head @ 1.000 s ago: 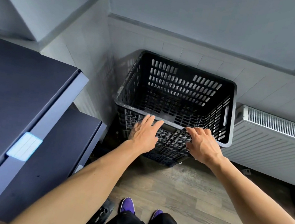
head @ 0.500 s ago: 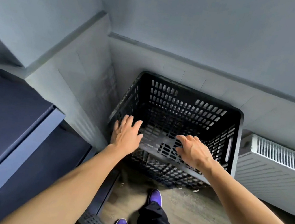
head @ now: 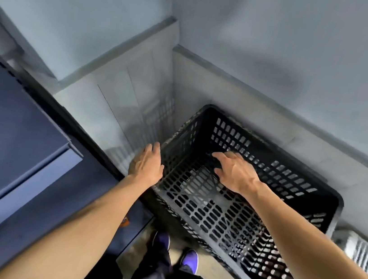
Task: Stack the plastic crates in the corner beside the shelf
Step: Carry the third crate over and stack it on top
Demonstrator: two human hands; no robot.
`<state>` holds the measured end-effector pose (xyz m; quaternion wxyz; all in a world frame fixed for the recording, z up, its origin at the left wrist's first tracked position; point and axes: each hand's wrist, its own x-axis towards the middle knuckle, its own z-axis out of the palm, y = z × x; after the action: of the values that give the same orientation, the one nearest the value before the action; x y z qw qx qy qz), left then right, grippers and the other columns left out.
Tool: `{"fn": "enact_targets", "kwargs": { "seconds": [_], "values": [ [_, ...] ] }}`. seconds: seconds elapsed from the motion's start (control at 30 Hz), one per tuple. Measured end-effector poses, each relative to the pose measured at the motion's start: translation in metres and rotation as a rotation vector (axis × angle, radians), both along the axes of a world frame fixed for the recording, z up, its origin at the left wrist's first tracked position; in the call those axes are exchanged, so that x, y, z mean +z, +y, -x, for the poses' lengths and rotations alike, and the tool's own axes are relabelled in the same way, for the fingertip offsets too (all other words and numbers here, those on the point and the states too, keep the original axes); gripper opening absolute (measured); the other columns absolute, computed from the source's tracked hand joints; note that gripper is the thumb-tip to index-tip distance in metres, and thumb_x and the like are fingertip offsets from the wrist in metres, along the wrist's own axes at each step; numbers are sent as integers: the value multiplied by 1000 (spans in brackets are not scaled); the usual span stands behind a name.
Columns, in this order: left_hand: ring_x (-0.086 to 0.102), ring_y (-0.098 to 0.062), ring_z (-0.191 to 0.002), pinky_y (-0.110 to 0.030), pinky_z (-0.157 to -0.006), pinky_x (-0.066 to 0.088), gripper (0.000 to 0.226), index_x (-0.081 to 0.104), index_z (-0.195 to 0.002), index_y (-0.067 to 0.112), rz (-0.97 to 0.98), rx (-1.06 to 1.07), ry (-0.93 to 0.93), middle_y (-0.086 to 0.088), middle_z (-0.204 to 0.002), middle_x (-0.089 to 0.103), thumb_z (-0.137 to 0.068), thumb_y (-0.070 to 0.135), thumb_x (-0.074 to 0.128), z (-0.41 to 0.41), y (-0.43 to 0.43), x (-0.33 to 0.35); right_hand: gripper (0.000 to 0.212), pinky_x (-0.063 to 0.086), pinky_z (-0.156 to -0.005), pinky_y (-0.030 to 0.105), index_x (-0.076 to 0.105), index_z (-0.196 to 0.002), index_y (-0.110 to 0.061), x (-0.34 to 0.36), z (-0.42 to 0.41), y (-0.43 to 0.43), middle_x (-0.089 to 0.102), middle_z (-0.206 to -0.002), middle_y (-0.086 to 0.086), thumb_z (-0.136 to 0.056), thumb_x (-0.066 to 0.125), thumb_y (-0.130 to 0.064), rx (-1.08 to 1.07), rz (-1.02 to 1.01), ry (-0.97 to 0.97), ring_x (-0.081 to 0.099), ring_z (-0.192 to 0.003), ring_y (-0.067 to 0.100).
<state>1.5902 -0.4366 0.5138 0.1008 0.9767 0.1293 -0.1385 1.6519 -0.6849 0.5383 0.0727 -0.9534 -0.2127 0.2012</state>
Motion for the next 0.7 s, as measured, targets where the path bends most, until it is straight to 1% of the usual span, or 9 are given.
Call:
{"fn": "enact_targets", "kwargs": {
  "seconds": [0.13,0.2,0.37,0.43,0.47,0.53,0.6,0.63,0.7],
  "values": [
    [55,-29,-112,-41,-86,51,56,38,-139,9,-22,-6,-37,-10,-127,49,-93,34,60,-16,1,-8,56,43,-105,47,31,-151,-26,-1,-30,16,45,-145,6,-99,51,-32,25,17,-8,37,-137,30],
    [56,-29,-108,-40,-84,50,49,42,-134,9,3,-26,-62,-10,-123,51,-94,32,59,-26,3,-11,57,44,-104,47,31,-151,-27,-2,-44,25,44,-146,7,-99,52,-31,37,28,-21,36,-138,30],
    [59,-28,-101,-41,-79,53,46,40,-135,13,74,-82,-63,-9,-117,56,-97,33,56,-59,6,-17,58,45,-103,51,31,-150,-27,-2,-85,41,43,-147,6,-97,54,-28,13,33,-69,34,-138,30],
    [62,-29,-95,-42,-74,54,44,39,-134,15,109,-98,-58,-9,-113,59,-97,32,55,-75,5,-19,60,45,-102,50,30,-151,-25,-2,-100,42,40,-149,6,-96,55,-26,-25,32,-97,32,-139,31],
    [63,-28,-90,-41,-70,53,43,38,-135,16,129,-106,-51,-9,-109,61,-98,32,54,-83,3,-20,61,45,-102,50,29,-151,-24,-3,-108,41,39,-149,7,-96,55,-25,-45,33,-116,31,-139,31],
    [64,-24,-75,-36,-58,49,45,35,-137,17,191,-102,-23,-5,-91,64,-99,32,52,-99,0,-22,65,43,-105,50,28,-151,-21,-5,-121,38,39,-149,9,-93,59,-21,-74,55,-167,30,-138,33],
    [61,-21,-60,-35,-53,49,42,35,-137,19,267,-82,2,-3,-73,63,-100,30,51,-113,-4,-25,71,42,-106,50,28,-150,-21,-10,-132,33,39,-149,11,-89,63,-18,-109,107,-182,33,-136,35],
    [61,-22,-58,-37,-53,51,39,36,-136,19,291,-73,1,-4,-70,62,-101,30,49,-118,-5,-26,74,43,-104,49,26,-150,-22,-14,-136,29,41,-147,13,-88,65,-17,-133,132,-157,36,-133,36],
    [61,-24,-57,-39,-56,53,33,39,-132,19,300,-68,-27,-3,-66,61,-101,30,47,-122,-6,-28,76,49,-90,48,22,-151,-24,-17,-142,23,52,-135,15,-88,65,-18,-178,167,-81,52,-120,38]
  ]
}}
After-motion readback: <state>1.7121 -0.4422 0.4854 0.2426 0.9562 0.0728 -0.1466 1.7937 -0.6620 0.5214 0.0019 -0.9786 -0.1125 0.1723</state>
